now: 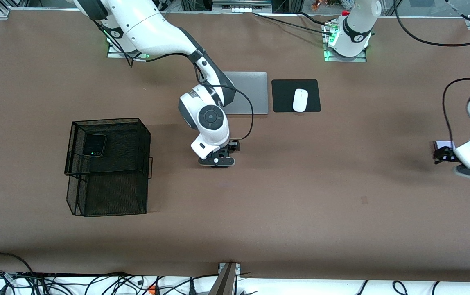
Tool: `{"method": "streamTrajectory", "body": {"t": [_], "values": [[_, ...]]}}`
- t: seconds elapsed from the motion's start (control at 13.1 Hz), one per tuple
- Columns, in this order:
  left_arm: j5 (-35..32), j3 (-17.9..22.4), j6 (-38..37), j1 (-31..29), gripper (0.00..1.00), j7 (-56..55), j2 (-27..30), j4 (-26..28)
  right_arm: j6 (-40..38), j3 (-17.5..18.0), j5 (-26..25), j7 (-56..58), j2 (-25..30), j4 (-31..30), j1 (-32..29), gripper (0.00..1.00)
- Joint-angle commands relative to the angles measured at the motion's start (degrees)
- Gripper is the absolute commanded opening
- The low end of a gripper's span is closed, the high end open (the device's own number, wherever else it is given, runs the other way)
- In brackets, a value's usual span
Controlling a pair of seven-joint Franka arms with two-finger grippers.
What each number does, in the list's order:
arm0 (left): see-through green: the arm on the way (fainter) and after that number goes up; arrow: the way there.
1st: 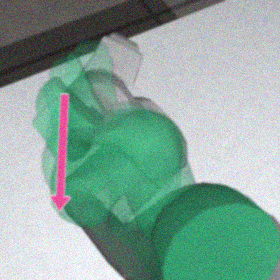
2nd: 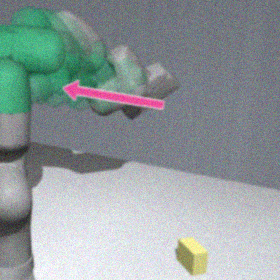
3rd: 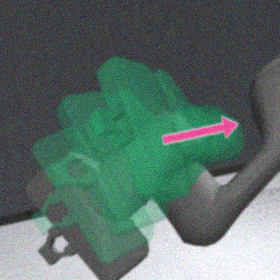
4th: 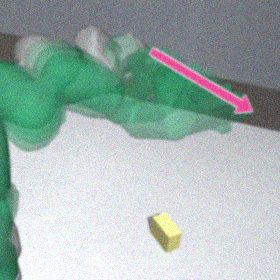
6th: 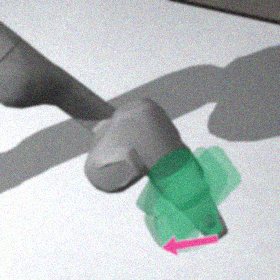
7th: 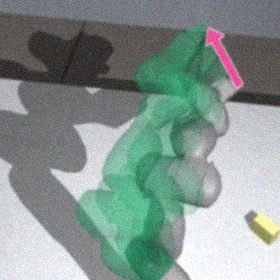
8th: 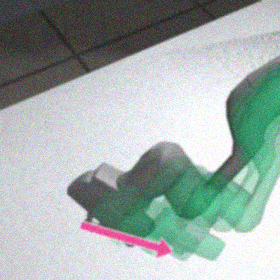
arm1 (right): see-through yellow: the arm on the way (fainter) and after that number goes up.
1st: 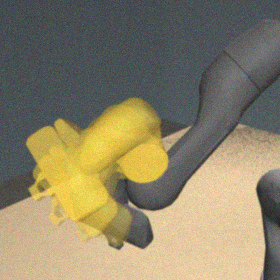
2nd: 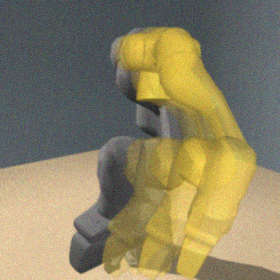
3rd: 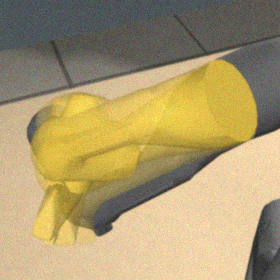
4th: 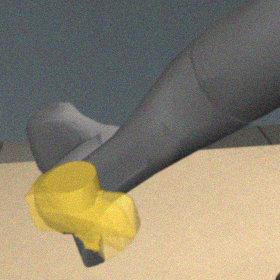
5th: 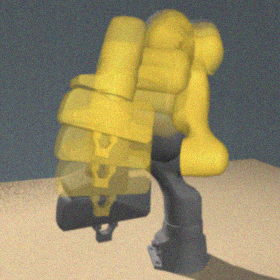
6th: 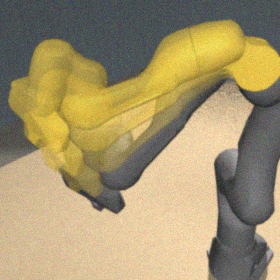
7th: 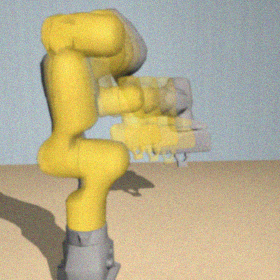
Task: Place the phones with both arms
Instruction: 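Grasp the green with the right gripper while the left gripper grasps the white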
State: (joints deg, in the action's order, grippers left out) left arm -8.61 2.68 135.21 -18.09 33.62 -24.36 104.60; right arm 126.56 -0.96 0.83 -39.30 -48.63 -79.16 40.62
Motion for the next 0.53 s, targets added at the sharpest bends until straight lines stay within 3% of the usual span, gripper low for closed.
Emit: {"method": "streamTrajectory", "body": {"t": [0.0, 0.23, 0.46], "values": [[2.7, -1.4, 5.0, -4.4, 1.00, 4.3, 0.0, 3.8, 0.5, -0.3, -3.2, 0.4, 0.6, -2.0, 0.4, 1.00], [10.3, -1.3, 10.8, -8.5, 1.00, 3.8, -2.1, 6.9, 1.5, -0.3, -3.2, 0.4, 0.3, -2.2, 0.8, 1.00], [11.0, -1.3, 17.1, -11.9, 1.00, 3.7, -5.1, 9.4, 3.7, -0.2, -2.9, 0.4, -0.5, -2.5, 0.8, 1.00]]}}
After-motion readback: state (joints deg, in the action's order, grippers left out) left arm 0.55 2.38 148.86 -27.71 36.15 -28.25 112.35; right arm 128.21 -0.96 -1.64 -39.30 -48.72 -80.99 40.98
